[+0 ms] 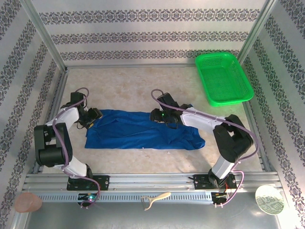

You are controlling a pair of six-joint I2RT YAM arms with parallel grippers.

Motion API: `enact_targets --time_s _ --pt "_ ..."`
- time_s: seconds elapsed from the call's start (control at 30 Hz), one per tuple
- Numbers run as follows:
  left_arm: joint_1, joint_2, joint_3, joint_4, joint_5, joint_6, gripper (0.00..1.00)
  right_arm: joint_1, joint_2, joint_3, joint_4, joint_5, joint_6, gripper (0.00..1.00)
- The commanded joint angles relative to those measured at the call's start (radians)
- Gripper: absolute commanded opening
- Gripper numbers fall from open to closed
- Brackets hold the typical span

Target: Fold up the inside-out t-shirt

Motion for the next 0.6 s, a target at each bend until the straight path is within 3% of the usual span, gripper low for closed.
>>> enact_targets --time_s 0.0,0.3,0.37,0.5,0.57 --pt "-0.009 0.044 0.029 0.025 -0.029 -0.001 0.57 -0.019 0.017 -0.046 0.078 -0.006 0.05 0.36" --pt "-0.009 0.05 -0.01 0.054 -0.036 -0.008 0.6 -0.03 0.031 -0.173 0.14 0.029 0.119 0.33" --pt "-0.009 0.071 -0.012 0.072 -0.031 -0.01 0.48 -0.031 0.025 -0.19 0.143 0.036 0.127 0.32" --pt "-0.007 0.117 0.018 0.08 -0.041 -0.006 0.0 -0.035 0.009 -0.229 0.148 0.058 0.147 0.31" --pt "-0.003 0.129 0.048 0.07 -0.05 0.006 0.0 -0.038 0.001 -0.246 0.154 0.066 0.156 0.31"
